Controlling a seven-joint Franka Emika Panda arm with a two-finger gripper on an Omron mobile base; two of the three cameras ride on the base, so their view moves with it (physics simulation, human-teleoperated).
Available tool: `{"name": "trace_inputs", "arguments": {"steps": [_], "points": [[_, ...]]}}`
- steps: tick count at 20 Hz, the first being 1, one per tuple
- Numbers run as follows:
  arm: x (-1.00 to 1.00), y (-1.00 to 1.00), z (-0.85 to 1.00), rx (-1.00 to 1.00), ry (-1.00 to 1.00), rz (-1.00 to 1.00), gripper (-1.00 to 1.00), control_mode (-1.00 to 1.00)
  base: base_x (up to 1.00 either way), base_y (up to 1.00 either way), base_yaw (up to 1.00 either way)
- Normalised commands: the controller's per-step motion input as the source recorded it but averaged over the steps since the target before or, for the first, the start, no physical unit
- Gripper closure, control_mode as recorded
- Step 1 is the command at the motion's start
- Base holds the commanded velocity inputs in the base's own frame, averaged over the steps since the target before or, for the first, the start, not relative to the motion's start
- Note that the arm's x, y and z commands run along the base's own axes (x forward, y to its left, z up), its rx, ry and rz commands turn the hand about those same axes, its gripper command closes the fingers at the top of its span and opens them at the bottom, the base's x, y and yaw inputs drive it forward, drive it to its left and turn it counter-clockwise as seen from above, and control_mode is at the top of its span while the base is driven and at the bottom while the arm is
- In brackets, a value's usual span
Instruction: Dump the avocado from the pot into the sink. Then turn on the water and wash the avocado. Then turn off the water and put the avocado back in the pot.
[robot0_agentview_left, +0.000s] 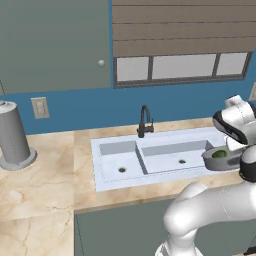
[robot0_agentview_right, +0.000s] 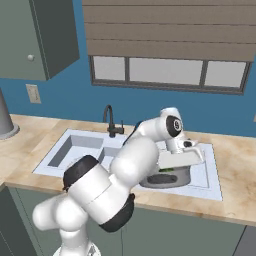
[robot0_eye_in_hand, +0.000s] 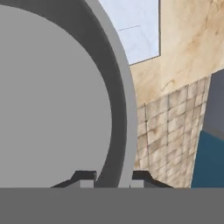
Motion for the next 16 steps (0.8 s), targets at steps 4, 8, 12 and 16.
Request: {"name": "trace_inputs", "arguments": {"steps": [4,8,12,16], "points": [[0.03,0.43,0.37,0.13,0.0,0.0,1.0,-1.0,0.0,0.0,0.0],[0.0,0.46,0.39,0.12,0.0,0.0,1.0,-1.0,0.0,0.0,0.0],[-0.02,0.48,0.36,0.04,-0.02,-0.07,1.0,-1.0,0.0,0.0,0.0],[-0.19,0.4,0.24,0.0,-0.12,-0.16,1.0,-1.0,0.0,0.0,0.0]]}}
